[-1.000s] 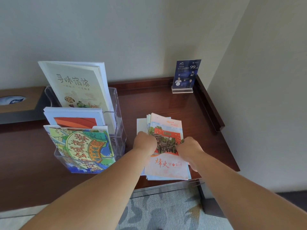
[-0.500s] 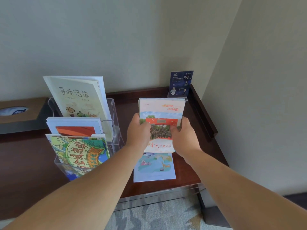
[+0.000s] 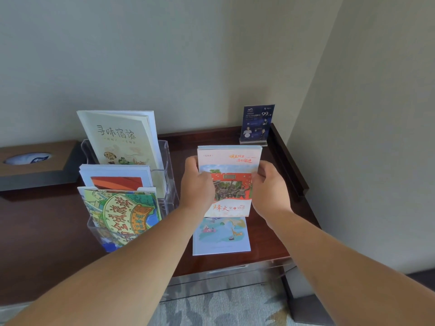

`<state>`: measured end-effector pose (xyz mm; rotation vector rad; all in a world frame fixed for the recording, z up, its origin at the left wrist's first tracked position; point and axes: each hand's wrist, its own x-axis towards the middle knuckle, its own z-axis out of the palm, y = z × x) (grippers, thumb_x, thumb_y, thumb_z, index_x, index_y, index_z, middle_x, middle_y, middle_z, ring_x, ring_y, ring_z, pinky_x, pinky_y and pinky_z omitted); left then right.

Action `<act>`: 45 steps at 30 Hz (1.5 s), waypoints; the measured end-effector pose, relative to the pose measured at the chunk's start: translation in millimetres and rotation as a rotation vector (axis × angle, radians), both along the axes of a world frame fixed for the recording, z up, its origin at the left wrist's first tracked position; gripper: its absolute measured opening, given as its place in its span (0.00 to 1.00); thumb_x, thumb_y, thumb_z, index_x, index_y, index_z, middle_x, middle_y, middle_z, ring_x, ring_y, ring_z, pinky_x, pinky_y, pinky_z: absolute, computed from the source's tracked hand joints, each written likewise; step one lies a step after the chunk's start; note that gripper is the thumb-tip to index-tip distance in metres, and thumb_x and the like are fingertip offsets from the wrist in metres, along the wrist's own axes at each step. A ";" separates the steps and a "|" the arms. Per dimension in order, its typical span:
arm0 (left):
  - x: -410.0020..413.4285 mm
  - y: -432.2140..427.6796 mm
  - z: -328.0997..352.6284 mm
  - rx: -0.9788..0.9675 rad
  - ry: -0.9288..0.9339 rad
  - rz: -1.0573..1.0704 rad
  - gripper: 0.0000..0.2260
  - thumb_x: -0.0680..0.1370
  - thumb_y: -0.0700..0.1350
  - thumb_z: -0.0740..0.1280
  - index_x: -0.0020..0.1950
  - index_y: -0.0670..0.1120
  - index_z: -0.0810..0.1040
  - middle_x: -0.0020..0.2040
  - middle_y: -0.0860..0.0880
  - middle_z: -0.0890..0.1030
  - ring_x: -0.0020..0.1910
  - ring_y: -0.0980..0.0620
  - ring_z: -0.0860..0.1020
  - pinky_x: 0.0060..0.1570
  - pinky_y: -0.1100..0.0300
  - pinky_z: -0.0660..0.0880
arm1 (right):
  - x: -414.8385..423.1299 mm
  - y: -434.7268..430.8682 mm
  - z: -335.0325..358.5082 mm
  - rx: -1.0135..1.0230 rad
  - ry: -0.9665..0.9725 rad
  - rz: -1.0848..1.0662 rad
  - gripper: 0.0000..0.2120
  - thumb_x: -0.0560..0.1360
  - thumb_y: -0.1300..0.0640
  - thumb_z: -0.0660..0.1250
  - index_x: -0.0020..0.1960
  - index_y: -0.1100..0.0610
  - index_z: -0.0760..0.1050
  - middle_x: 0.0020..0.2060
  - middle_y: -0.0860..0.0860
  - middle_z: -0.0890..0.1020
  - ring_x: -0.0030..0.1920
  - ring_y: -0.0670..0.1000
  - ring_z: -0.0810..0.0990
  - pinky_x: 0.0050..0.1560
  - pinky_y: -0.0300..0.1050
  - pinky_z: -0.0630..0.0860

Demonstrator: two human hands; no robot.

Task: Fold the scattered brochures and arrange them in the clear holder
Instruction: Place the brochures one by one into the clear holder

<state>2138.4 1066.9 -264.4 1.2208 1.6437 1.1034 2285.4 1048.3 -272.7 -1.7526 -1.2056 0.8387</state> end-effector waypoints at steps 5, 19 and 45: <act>-2.9 -2.8 -3.1 0.024 0.256 -0.065 0.03 0.83 0.43 0.53 0.55 0.48 0.65 0.52 0.53 0.74 0.40 0.54 0.78 0.32 0.56 0.77 | 4.4 -1.4 0.7 -0.013 -0.093 -0.006 0.08 0.82 0.56 0.59 0.58 0.50 0.74 0.51 0.45 0.83 0.47 0.47 0.81 0.44 0.46 0.80; -61.3 3.9 140.7 0.335 0.317 -0.117 0.06 0.80 0.40 0.60 0.54 0.43 0.75 0.46 0.44 0.81 0.42 0.44 0.78 0.36 0.57 0.70 | -21.0 18.7 134.3 0.338 -0.188 0.033 0.06 0.80 0.57 0.61 0.49 0.49 0.76 0.37 0.39 0.79 0.35 0.39 0.77 0.32 0.34 0.67; -250.3 50.5 152.3 0.358 0.175 -0.175 0.05 0.80 0.42 0.61 0.53 0.50 0.75 0.50 0.45 0.82 0.50 0.41 0.80 0.50 0.42 0.76 | -201.0 47.4 165.6 0.303 -0.171 0.087 0.06 0.82 0.57 0.59 0.53 0.52 0.74 0.43 0.43 0.81 0.41 0.44 0.80 0.39 0.44 0.80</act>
